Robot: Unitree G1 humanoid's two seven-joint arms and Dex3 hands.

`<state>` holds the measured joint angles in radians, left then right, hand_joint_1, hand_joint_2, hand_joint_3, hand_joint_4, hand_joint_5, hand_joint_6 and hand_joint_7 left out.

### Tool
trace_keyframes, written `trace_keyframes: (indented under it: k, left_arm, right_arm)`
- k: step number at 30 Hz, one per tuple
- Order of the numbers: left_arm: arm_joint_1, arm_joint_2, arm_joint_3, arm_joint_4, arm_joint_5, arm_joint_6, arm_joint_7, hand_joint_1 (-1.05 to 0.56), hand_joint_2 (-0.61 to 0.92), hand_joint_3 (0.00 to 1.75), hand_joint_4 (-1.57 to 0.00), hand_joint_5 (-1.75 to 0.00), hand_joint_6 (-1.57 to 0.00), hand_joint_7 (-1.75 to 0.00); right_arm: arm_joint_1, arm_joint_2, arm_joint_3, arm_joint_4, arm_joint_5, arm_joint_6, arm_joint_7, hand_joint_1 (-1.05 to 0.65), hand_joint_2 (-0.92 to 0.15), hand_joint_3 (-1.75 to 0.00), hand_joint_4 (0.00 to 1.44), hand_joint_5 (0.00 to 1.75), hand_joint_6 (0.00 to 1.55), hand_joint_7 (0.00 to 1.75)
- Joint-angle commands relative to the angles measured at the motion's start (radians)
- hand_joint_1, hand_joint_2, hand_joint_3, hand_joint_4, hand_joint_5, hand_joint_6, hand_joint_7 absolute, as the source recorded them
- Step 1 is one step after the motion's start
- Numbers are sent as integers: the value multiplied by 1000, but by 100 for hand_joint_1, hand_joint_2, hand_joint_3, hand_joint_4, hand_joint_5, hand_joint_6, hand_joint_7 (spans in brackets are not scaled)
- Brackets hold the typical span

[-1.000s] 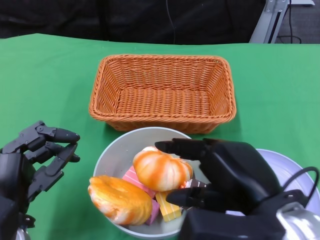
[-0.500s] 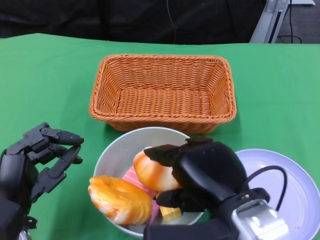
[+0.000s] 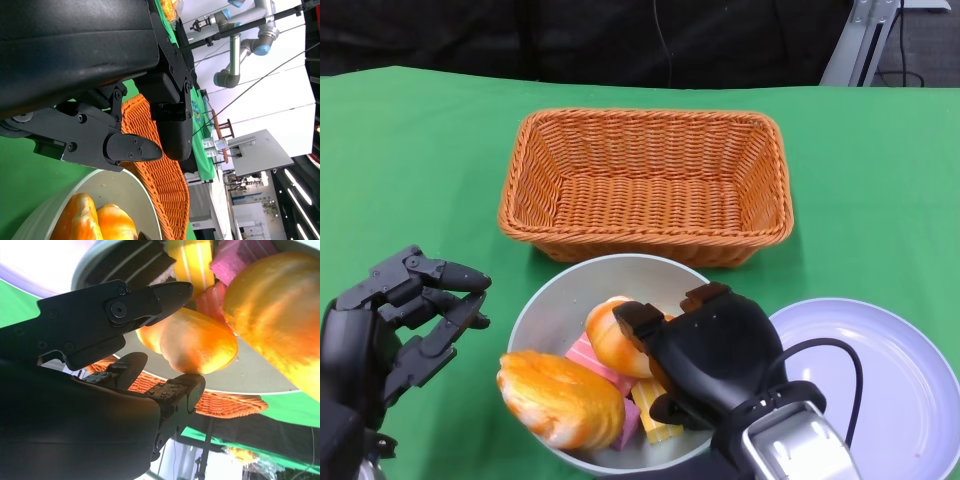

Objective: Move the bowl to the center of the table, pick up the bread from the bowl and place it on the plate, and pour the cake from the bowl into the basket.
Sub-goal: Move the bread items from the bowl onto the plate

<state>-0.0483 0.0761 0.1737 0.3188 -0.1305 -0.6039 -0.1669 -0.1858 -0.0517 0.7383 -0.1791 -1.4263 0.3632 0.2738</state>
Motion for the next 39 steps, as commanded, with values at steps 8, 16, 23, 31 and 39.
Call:
trace_keyframes:
  k: [8, 16, 23, 31, 39]
  left_arm:
    - [7, 22, 3, 8, -2, -17, -22, -18, 92, 26, -74, -139, -81, -98]
    - [11, 26, 0, 4, 4, -18, -24, -17, 92, 27, -73, -139, -81, -99]
    - [15, 30, -3, 1, 6, -17, -28, -15, 92, 29, -73, -139, -81, -100]
    - [15, 37, -9, 1, 2, -13, -37, -15, 92, 30, -73, -138, -81, -100]
    - [14, 49, -12, 8, 1, -15, -46, -14, 92, 32, -72, -137, -81, -98]
  right_arm:
    - [-16, 39, -28, 98, -3, 13, -163, -73, -92, -15, 43, 21, 38, 0]
    - [-31, 52, -54, 123, 45, 11, -216, -71, -92, -16, 50, 25, 41, 1]
    - [-53, 64, -70, 185, 137, -19, -253, -65, -92, -7, 71, 34, 54, 5]
    - [-71, 71, -37, 193, 143, 20, -109, -70, -92, -12, 69, 28, 50, 0]
    - [-84, 56, 5, 203, 95, 41, -28, -73, -92, -12, 67, 25, 42, 0]
